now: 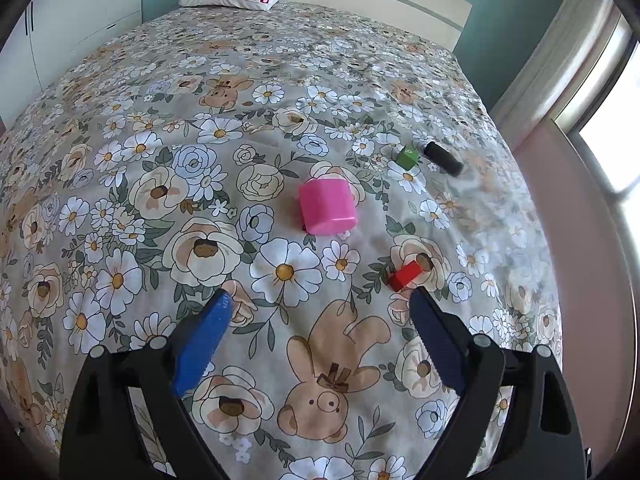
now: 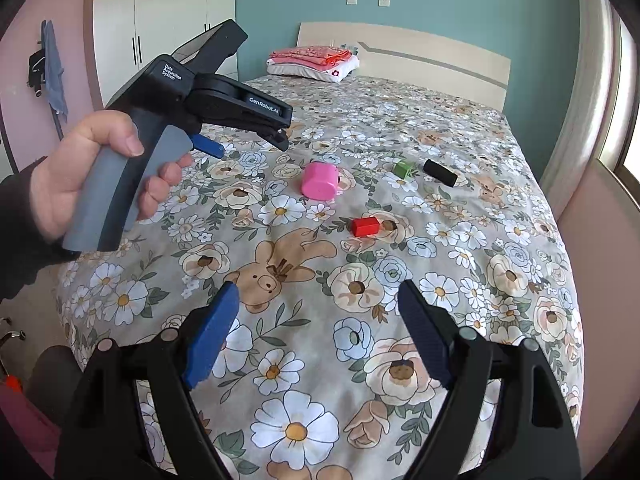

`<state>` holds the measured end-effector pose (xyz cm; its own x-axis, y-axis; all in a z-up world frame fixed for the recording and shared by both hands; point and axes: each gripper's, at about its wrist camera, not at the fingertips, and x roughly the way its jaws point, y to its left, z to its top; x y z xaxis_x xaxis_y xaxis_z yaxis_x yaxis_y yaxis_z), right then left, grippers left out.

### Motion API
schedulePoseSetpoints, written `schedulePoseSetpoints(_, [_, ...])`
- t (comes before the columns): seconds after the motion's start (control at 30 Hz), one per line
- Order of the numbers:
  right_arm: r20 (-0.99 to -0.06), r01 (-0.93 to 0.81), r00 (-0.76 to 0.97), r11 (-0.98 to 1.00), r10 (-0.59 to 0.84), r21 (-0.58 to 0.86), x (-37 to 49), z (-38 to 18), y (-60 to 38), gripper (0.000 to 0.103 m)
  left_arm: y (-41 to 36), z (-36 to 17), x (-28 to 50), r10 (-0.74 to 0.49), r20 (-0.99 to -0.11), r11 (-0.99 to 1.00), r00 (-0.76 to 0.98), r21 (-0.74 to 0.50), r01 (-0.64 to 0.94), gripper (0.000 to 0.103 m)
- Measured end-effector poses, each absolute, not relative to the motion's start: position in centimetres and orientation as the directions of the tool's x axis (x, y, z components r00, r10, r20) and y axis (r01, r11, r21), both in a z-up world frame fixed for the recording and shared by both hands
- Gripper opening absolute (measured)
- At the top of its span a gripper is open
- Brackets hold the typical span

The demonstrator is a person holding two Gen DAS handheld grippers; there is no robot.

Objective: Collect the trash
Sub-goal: 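Move both open tools back toward the pink cup and red block on the bed, then grasp the pink cup with left tool while right tool grasps the red block, then lift and carry the pink cup and red block in both tools over the bin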

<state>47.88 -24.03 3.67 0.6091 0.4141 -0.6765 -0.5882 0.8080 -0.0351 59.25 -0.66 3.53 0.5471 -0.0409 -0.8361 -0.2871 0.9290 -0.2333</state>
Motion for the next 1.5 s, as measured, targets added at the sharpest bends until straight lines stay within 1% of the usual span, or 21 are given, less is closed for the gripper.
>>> schedulePoseSetpoints(0.17, [-0.698, -0.601, 0.580, 0.799, 0.421, -0.019, 53.0, 2.0, -22.9, 0.081, -0.6, 1.5, 63.0, -0.034, -0.844, 0.912, 0.535, -0.246, -0.330, 0.091])
schedulePoseSetpoints(0.23, [-0.715, -0.618, 0.542, 0.786, 0.442, 0.017, 54.9, 1.2, -22.3, 0.081, -0.7, 0.5, 64.4, -0.032, -0.849, 0.907, 0.527, -0.247, -0.342, 0.091])
schedulePoseSetpoints(0.47, [-0.741, -0.636, 0.486, 0.769, 0.464, 0.064, 61.5, -1.9, -20.5, 0.081, -1.4, -2.2, 69.6, 0.007, -0.866, 0.916, 0.500, -0.195, -0.351, 0.091])
schedulePoseSetpoints(0.6, [-0.758, -0.660, 0.478, 0.751, 0.445, 0.025, 64.6, -4.1, -19.2, 0.081, -1.5, -3.5, 72.0, 0.015, -0.871, 0.917, 0.490, -0.183, -0.353, 0.091])
schedulePoseSetpoints(0.77, [-0.800, -0.664, 0.451, 0.748, 0.397, -0.003, 68.4, -7.2, -18.0, 0.081, -1.3, -5.6, 74.6, 0.020, -0.886, 0.914, 0.463, -0.171, -0.367, 0.091])
schedulePoseSetpoints(0.97, [-0.814, -0.677, 0.406, 0.735, 0.415, 0.038, 71.3, -9.8, -17.3, 0.081, -1.5, -7.5, 76.3, 0.025, -0.895, 0.917, 0.445, -0.156, -0.366, 0.091])
schedulePoseSetpoints(1.1, [-0.823, -0.698, 0.405, 0.716, 0.399, 0.004, 72.0, -11.1, -15.9, 0.081, -1.4, -9.0, 77.2, 0.022, -0.905, 0.918, 0.425, -0.150, -0.367, 0.091])
schedulePoseSetpoints(1.17, [-0.832, -0.704, 0.386, 0.710, 0.399, 0.014, 72.4, -11.7, -15.6, 0.081, -1.6, -9.5, 77.4, 0.039, -0.906, 0.926, 0.421, -0.126, -0.356, 0.082])
schedulePoseSetpoints(1.2, [-0.831, -0.704, 0.379, 0.709, 0.408, 0.027, 72.6, -11.9, -15.6, 0.080, -1.7, -9.6, 77.4, 0.052, -0.905, 0.931, 0.423, -0.109, -0.349, 0.069])
schedulePoseSetpoints(1.27, [-0.826, -0.700, 0.366, 0.712, 0.429, 0.059, 72.9, -12.0, -16.0, 0.071, -1.7, -9.7, 77.4, 0.050, -0.900, 0.938, 0.433, -0.107, -0.331, 0.069])
schedulePoseSetpoints(1.33, [-0.825, -0.677, 0.353, 0.729, 0.442, 0.101, 73.5, -12.0, -16.6, 0.043, -1.5, -9.6, 77.0, 0.035, -0.894, 0.939, 0.447, -0.124, -0.322, 0.069])
schedulePoseSetpoints(1.4, [-0.818, -0.650, 0.336, 0.743, 0.468, 0.158, 73.9, -11.9, -17.4, 0.042, -1.5, -9.6, 76.9, 0.027, -0.893, 0.945, 0.450, -0.123, -0.302, 0.069])
schedulePoseSetpoints(1.5, [-0.821, -0.627, 0.340, 0.761, 0.459, 0.166, 73.6, -11.6, -17.7, 0.042, -1.3, -9.4, 76.4, 0.018, -0.894, 0.949, 0.448, -0.126, -0.290, 0.068])
